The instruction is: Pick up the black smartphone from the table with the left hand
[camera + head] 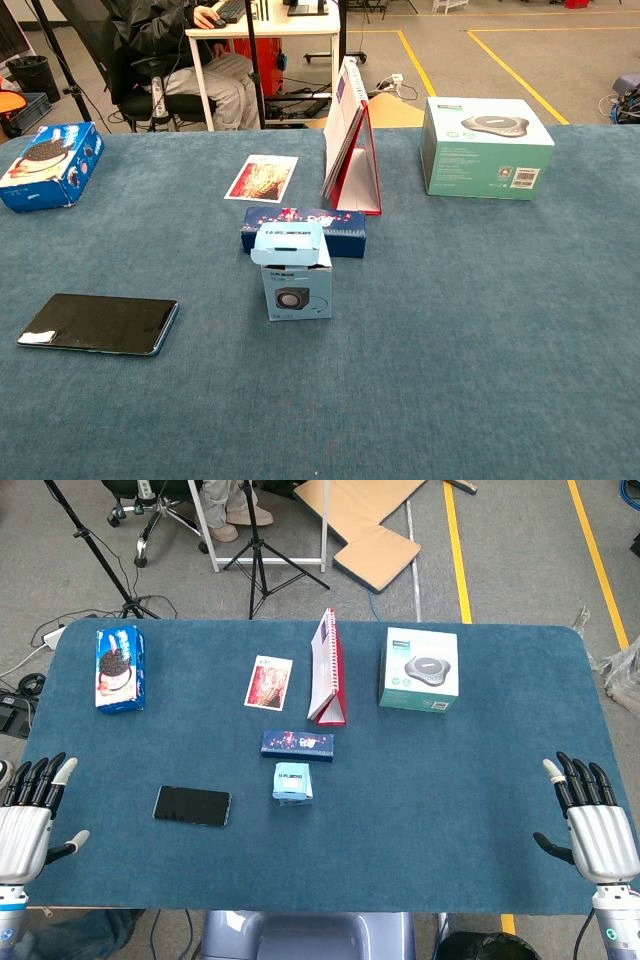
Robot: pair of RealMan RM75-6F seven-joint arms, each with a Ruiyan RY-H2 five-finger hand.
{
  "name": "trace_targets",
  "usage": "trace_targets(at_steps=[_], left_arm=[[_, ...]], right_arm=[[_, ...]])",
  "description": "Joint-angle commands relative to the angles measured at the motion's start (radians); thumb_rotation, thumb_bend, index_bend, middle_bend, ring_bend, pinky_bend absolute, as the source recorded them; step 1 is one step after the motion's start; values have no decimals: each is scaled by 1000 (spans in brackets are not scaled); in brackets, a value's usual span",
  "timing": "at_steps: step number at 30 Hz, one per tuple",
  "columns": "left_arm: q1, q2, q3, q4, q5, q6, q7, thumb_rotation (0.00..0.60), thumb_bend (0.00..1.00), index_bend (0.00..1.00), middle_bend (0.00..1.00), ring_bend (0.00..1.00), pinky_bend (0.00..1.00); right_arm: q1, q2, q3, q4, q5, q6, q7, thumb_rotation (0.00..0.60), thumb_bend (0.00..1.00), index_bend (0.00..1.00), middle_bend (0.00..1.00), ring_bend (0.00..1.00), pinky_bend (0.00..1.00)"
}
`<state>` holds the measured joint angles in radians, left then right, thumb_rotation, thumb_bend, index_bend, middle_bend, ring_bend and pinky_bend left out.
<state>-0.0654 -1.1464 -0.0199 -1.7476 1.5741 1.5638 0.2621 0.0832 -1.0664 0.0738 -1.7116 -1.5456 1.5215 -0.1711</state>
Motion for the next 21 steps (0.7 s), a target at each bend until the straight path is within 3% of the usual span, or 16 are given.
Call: trace_targets(at_steps=[1,10,18,21], left_arm=[[0,-1,0,0,-2,-1,2,600,0,0,0,0,0],[-44,-34,2,7,-22,-97,42,600,0,0,0,0,0],[-164,-187,-35,23,-141,-309,265,600,27,0,0,0,0],[-208,-247,-54,40,-200,-377,329,600,64,37,65,0,0]], right_arm=[[0,1,1,-2,1,1,2,600,0,18,0,0,0],[-7,10,4,-11,4,12,18,600,0,18,0,0,0],[0,10,9,-3,20,-5,30,600,0,18,0,0,0],[3,9,10,3,27,-13,32,600,0,18,0,0,0]])
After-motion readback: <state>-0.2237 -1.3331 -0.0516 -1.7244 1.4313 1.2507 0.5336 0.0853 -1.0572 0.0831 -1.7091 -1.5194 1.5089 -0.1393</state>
